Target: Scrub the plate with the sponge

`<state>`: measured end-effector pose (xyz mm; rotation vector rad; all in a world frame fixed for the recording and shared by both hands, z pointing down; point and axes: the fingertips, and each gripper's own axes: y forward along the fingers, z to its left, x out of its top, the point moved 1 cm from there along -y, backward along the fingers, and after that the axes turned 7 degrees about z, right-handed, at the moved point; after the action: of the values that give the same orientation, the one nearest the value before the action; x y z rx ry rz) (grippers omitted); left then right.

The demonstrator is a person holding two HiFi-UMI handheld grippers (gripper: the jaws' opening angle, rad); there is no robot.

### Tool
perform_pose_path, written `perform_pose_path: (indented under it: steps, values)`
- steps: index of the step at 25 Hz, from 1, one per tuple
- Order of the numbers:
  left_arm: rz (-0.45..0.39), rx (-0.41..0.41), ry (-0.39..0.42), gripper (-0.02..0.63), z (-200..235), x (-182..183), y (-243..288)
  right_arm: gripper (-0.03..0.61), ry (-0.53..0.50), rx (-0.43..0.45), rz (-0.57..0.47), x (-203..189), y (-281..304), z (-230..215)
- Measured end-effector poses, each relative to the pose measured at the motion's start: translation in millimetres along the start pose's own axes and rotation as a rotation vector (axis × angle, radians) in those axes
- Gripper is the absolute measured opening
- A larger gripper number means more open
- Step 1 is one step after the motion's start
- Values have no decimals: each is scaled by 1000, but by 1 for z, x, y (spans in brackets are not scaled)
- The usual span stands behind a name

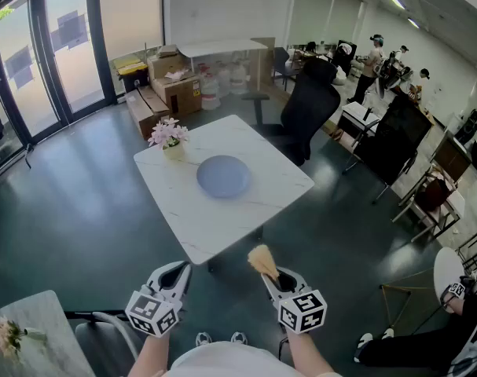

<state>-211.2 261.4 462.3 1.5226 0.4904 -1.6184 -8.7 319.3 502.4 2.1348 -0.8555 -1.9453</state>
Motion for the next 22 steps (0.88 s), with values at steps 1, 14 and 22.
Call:
perform_pose_path:
  steps: [1, 14, 22]
  values:
    - [0, 0, -1, 32, -1, 0, 0, 115, -1, 1, 0, 0, 0, 0]
    - [-4, 8, -9, 34, -5, 1, 4, 117, 5, 36, -16, 4, -2, -3]
    - [-18, 17, -34, 34, -12, -3, 14, 117, 18, 24, -20, 1, -9, -21]
